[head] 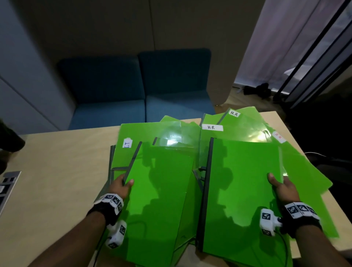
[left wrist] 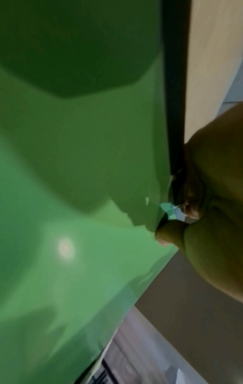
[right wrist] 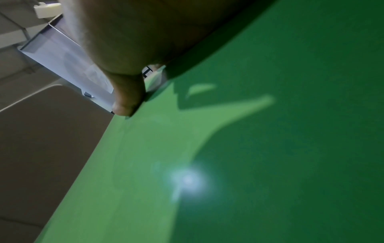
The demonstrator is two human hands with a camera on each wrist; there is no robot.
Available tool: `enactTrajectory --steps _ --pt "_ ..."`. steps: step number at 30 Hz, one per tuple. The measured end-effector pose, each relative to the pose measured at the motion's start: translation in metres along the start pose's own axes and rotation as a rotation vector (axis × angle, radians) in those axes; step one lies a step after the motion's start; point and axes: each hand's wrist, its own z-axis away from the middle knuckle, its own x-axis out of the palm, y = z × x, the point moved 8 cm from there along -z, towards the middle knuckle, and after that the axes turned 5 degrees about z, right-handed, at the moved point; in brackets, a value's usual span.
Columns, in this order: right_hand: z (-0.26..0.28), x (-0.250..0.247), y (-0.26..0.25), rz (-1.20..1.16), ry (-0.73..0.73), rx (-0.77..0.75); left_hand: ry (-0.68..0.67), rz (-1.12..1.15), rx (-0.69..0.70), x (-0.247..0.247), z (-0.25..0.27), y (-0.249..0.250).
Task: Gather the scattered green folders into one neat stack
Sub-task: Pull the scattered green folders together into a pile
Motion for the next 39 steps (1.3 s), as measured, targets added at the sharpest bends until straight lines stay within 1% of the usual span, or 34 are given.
enactTrajectory --steps 3,5,8,10,11,13,15,17,18,20,21,22,23,26,27,29,32,33,34,36,37,39 --pt "0.003 0.018 0.002 -0.007 -0.046 0.002 0.050 0.185 0.010 0.003 0.001 -0.002" --pt "0.007 0.034 -0.001 -0.027 -0.074 -0.020 0.123 0.308 0.021 -0.005 -0.002 -0.002" --pt "0.011 0.058 -0.003 -0.029 -0.111 -0.022 0.303 0.506 0.048 -0.051 -0.016 0.003" --pt "0.012 0.072 -0.001 -0.059 -0.135 -0.017 0.396 0.700 0.063 -0.092 -0.031 0.003" --pt "0.013 0.078 -0.001 -0.062 -0.136 -0.011 0.416 0.800 0.081 -0.108 -0.038 0.006" --pt "0.015 0.092 0.002 -0.060 -0.147 -0.012 0.378 0.892 0.144 -0.120 -0.043 0.023" --pt "0.020 0.108 0.001 -0.082 -0.180 -0.021 0.294 0.849 0.216 -0.106 -0.038 0.049" --pt "0.024 0.124 -0.004 -0.090 -0.210 -0.028 0.224 0.705 0.252 -0.076 -0.029 0.065" --pt "0.032 0.133 -0.011 -0.106 -0.230 -0.019 0.208 0.609 0.243 -0.062 -0.024 0.067" --pt "0.040 0.150 -0.022 -0.123 -0.270 -0.032 0.195 0.397 0.176 -0.038 -0.016 0.059" --pt "0.045 0.157 -0.028 -0.148 -0.282 -0.049 0.209 0.324 0.132 -0.031 -0.010 0.054" --pt "0.048 0.166 -0.030 -0.179 -0.297 -0.044 0.208 0.311 0.107 -0.023 -0.004 0.050" --pt "0.051 0.173 -0.030 -0.204 -0.307 -0.048 0.182 0.323 0.089 -0.013 0.004 0.047" --pt "0.062 0.204 -0.028 -0.214 -0.395 -0.063 0.060 0.360 0.062 0.013 0.015 0.035" --pt "0.070 0.210 -0.031 -0.217 -0.419 -0.061 0.046 0.363 0.026 0.016 0.018 0.027" --pt "0.080 0.219 -0.037 -0.225 -0.438 -0.085 0.034 0.383 -0.003 0.018 0.028 0.018" --pt "0.096 0.228 -0.037 -0.184 -0.462 -0.095 -0.057 0.347 0.050 0.025 0.042 0.008" --pt "0.097 0.234 -0.030 -0.183 -0.480 -0.080 -0.089 0.340 0.046 0.027 0.047 0.004" --pt "0.101 0.238 -0.026 -0.189 -0.500 -0.078 -0.103 0.367 0.010 0.028 0.051 -0.001" --pt "0.106 0.244 -0.020 -0.179 -0.532 -0.075 -0.094 0.469 -0.061 0.022 0.054 -0.003" --pt "0.103 0.248 -0.016 -0.163 -0.535 -0.072 -0.064 0.512 -0.060 0.015 0.048 0.000" --pt "0.104 0.252 -0.012 -0.126 -0.541 -0.070 0.025 0.574 0.026 -0.012 0.031 0.016"
